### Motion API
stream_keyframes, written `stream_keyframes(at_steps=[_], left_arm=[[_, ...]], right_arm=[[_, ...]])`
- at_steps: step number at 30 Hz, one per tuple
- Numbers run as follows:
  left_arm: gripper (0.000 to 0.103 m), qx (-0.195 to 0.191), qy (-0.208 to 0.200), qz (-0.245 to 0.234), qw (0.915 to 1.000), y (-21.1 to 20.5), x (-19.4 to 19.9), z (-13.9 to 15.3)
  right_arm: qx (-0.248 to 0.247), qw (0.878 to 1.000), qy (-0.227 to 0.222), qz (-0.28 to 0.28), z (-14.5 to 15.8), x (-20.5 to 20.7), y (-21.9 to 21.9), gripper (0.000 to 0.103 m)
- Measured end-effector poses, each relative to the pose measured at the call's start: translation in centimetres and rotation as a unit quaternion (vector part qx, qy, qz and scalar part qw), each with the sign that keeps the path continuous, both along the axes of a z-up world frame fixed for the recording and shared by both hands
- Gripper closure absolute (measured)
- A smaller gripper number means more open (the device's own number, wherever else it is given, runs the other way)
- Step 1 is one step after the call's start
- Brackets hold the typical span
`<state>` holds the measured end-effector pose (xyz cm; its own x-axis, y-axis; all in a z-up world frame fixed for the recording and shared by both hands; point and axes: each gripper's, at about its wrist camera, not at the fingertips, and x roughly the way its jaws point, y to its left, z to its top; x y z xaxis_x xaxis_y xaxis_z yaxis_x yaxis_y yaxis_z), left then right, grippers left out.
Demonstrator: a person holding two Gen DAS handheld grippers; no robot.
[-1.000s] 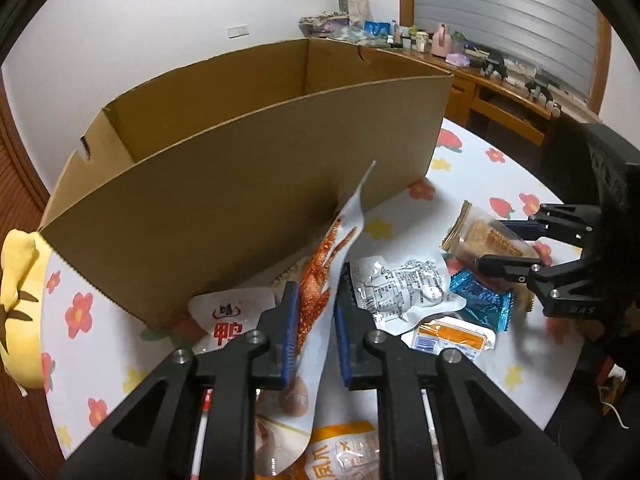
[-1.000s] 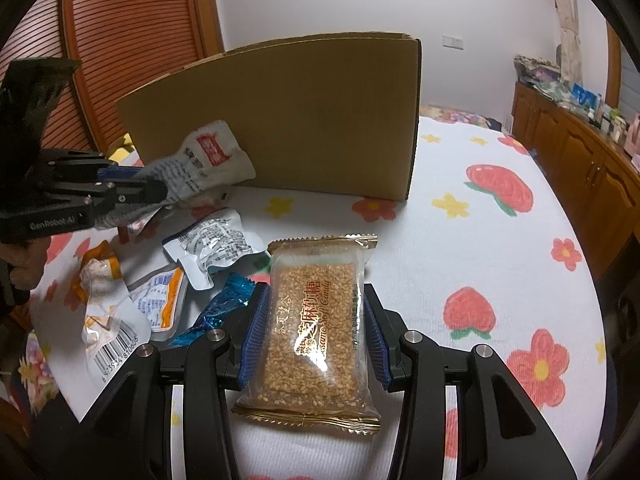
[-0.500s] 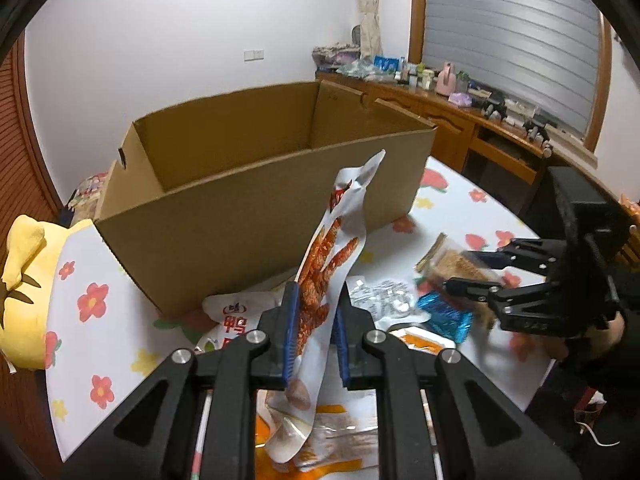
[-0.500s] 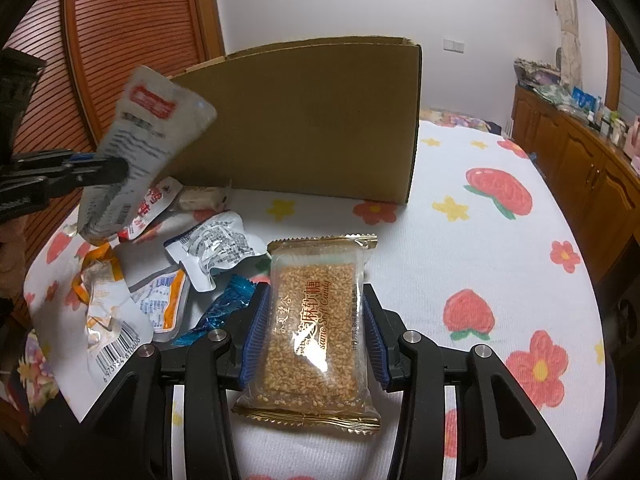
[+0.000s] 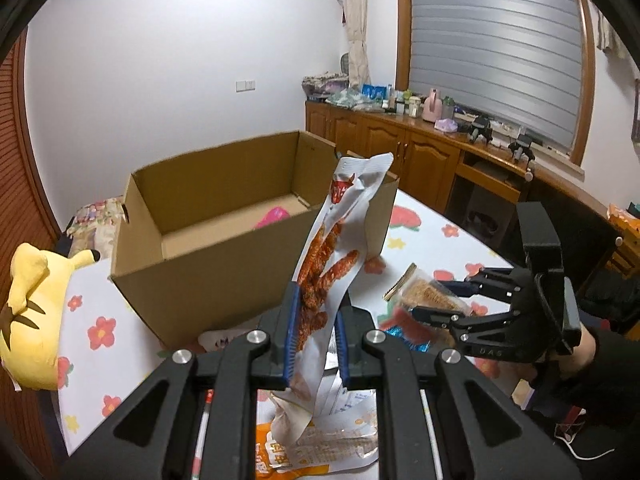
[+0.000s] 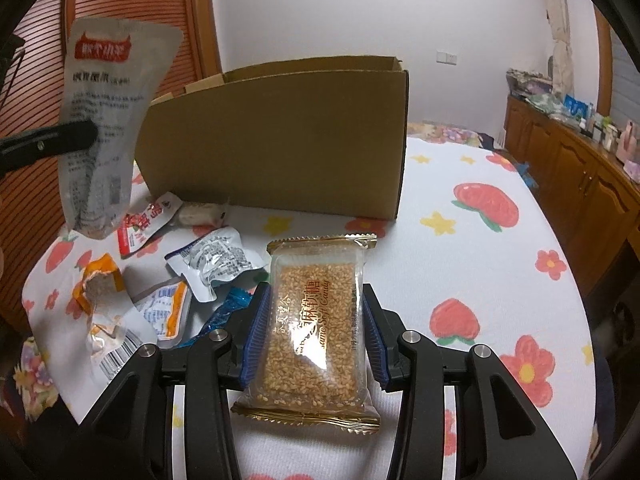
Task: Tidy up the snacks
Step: 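Lift the chicken-feet packet with left gripper while right gripper holds the sesame bar, then carry both packets over the box and open right gripper to drop the sesame bar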
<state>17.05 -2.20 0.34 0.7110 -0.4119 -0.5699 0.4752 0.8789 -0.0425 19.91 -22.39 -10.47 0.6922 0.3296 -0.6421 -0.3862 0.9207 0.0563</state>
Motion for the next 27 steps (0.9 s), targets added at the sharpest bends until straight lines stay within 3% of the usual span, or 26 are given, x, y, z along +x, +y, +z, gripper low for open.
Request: stream_keyframes(at_steps=[14, 22, 27], left_arm=[[0.09, -0.012, -0.039, 0.007, 0.9992, 0.8, 1.6, 5.5], [0.09, -0.011, -0.048, 0.025, 0.9985, 2.4, 4.2, 7.6], [0.09, -0.006, -0.037, 0.039, 0.9985, 3.1, 6.8, 7.8]], right_arm=[[0.013, 0.996, -0.071, 0.042, 8.3, 0.5, 2.0, 0.06], [0.025, 0.992, -0.101, 0.069, 12.6, 4.2, 4.2, 0.06], [0.015, 0.993, -0.095, 0.07, 13.3, 7.6, 5.4, 0.06]])
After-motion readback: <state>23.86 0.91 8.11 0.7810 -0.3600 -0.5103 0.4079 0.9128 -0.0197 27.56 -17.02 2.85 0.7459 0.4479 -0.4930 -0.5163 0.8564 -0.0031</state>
